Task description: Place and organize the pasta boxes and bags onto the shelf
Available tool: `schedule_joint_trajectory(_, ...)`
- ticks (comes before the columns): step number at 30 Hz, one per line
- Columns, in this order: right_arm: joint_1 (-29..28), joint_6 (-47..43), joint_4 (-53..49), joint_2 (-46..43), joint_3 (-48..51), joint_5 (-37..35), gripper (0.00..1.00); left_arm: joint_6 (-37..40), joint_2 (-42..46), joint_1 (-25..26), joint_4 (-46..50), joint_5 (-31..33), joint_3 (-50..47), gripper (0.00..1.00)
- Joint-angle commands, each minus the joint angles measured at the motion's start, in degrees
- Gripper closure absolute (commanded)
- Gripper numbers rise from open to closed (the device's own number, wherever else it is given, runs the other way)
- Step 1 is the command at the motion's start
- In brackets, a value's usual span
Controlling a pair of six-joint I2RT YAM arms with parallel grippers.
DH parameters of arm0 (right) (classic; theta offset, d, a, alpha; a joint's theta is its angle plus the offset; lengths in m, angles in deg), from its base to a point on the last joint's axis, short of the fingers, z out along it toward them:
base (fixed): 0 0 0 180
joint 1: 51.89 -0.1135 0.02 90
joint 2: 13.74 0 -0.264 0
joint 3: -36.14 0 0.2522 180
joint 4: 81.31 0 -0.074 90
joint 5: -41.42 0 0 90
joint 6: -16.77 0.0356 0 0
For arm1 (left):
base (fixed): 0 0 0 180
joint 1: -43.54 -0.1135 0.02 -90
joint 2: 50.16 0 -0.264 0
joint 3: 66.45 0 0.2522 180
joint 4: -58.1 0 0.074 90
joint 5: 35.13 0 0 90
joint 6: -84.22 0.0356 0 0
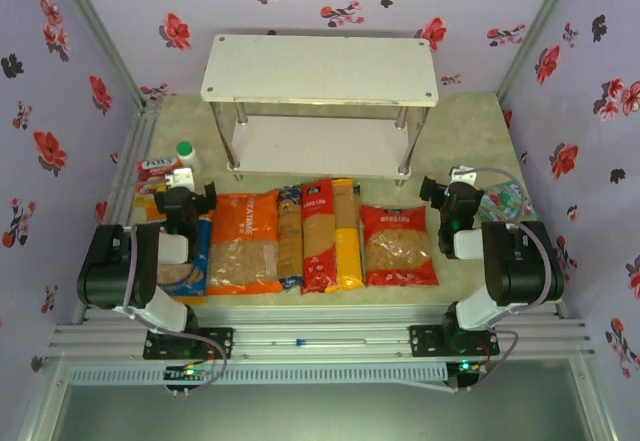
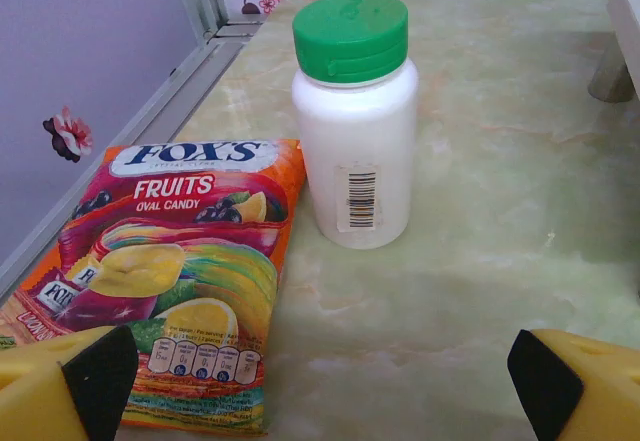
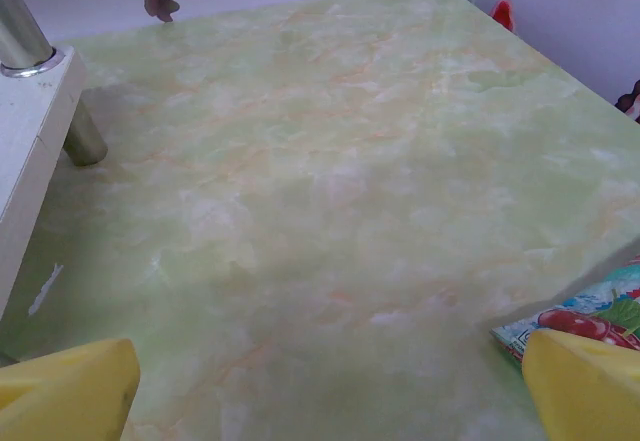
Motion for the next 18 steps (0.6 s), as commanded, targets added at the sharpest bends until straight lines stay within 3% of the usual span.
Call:
schedule_joint_trajectory(1, 0.4, -0.3, 0.4, 0.4, -0.6, 0.3, 0.01, 0.3, 0.6, 0.3, -0.5, -0.2, 1.0, 0.0)
schedule_joint_trajectory(18, 0.4, -0.3, 0.3, 0.4, -0.7, 0.3, 0.01, 0.4, 0.6, 0.1, 0.0, -1.6, 1.2, 0.0)
